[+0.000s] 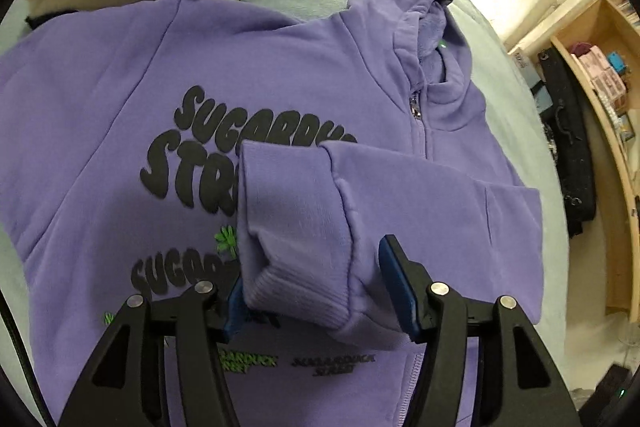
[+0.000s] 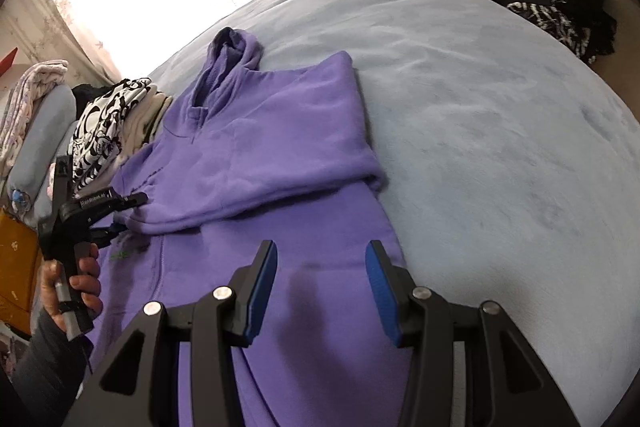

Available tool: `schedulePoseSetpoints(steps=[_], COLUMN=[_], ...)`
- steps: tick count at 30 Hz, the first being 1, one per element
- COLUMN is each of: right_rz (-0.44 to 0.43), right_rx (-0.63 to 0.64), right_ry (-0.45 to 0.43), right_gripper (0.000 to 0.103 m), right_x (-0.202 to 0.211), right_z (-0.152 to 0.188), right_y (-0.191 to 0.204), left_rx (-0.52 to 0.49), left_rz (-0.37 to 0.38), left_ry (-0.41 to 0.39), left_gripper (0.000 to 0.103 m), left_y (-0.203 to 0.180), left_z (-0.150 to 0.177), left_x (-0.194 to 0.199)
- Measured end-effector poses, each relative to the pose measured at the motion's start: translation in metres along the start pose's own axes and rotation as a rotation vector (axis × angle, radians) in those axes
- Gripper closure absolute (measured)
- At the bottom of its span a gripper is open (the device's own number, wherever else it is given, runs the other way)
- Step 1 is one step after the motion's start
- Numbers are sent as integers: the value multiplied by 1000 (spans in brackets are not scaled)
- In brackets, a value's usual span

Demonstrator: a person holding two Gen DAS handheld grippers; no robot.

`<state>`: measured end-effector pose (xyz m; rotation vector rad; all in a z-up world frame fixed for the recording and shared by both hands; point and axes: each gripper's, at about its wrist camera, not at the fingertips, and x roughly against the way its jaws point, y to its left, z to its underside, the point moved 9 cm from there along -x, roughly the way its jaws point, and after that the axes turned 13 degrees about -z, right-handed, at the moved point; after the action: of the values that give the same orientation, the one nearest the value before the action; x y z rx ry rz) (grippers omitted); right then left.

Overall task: Fold large clothes
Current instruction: 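Grasp the folded sleeve cuff with the left gripper and lay it across the chest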

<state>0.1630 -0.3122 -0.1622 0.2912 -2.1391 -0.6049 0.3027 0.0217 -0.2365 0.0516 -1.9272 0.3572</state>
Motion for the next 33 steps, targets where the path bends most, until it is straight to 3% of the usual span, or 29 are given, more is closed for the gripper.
schedulePoseSetpoints(steps=[3, 5, 6, 7, 13, 16, 19, 20, 21, 23, 27, 30, 33], right_rz=[-11, -12, -12, -25, -12, -36, 7, 19, 48, 60, 47, 78, 79], right_rx=[6, 3, -9, -20, -108, -117, -73, -58, -24, -6, -25, -56, -95], right_ry=[21, 31, 40, 43, 69, 86, 100, 105, 101, 78, -84, -48, 4], right_gripper=[57, 57, 57, 57, 57, 57, 57, 64, 92, 93, 93, 88, 79], right_x=[-9, -20, -29, -36, -85, -105, -126, -130, -133, -129, -103, -115, -124], right_z=[-18, -35, -46, -54, -99, -114, -127, -129, -132, -137, -151, -142, -134], right_y=[0, -6, -13, -18, -57, -58, -55, -54, -53, -51, -52, -64, -73], left_rx=[-22, -50, -67, -90, -250, -321, -364, -369, -369, -359, -323, -326, -370], left_rz=[26, 40, 48, 56, 35, 20, 6, 6, 8, 18, 20, -26, -150], left_ry=[4, 1, 3, 6, -111, -170, -240, -263, -290, -358, -455, -383, -225], left_gripper=[46, 59, 72, 79, 87, 89, 90, 90, 90, 91, 91, 89, 83], left_y=[1, -3, -6, -11, -42, -61, -77, -81, -84, -88, -75, -62, -45], left_z=[-7, -10, -12, -14, -32, -43, -55, -59, -63, -73, -83, -78, -63], left_x=[-4, -3, -4, -4, 18, 30, 45, 51, 58, 75, 91, 56, -6])
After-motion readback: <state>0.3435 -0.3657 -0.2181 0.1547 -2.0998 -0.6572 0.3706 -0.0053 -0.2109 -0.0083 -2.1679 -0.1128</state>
